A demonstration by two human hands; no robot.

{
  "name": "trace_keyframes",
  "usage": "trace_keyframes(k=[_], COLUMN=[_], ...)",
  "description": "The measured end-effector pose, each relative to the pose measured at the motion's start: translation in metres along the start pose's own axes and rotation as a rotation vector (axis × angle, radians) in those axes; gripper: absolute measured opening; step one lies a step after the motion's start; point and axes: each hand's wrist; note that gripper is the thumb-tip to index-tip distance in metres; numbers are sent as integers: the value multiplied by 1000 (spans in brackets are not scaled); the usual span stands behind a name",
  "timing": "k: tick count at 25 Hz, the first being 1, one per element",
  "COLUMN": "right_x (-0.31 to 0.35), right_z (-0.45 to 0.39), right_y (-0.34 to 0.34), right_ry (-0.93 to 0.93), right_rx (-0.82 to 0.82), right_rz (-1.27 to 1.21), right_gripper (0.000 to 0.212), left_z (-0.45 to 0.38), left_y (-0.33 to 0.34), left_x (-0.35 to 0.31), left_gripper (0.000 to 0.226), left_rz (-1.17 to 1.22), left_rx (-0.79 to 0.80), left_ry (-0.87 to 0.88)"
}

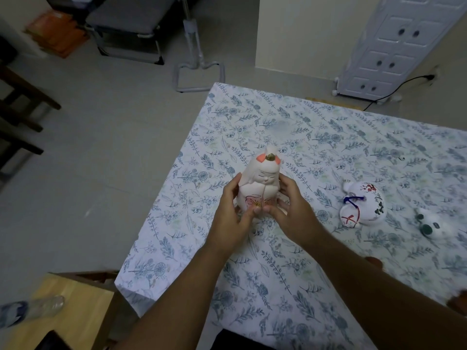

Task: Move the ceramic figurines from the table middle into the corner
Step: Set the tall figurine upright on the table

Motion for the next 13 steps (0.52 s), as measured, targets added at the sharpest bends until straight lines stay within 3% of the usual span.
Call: trace_keyframes(k=[3, 7, 10, 13], right_x=[7, -2, -16, -38], right_z=[8, 40, 77, 112], right_y=[-6, -36, -77, -122], right_ry=[-49, -162, -150, -123], right_rx=[26, -104, -138, -139], right_rz=[203, 553, 707, 813], right_gripper=[68, 61, 61, 62], left_z=[13, 62, 97, 107], left_y=[5, 32, 72, 123], left_x=[-5, -12, -20, -41], left_gripper=[83, 71, 70, 72], left_rz=[-111, -297, -478, -670], left_rx=[-94, -232, -201, -41], left_ry=[-96, -168, -141, -48])
Point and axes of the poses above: each hand's wrist, its own z-axis away from the middle knuckle, its own y-axis out of the palm, x = y × z, and after that the axes turned 15 degrees about -z, right-handed
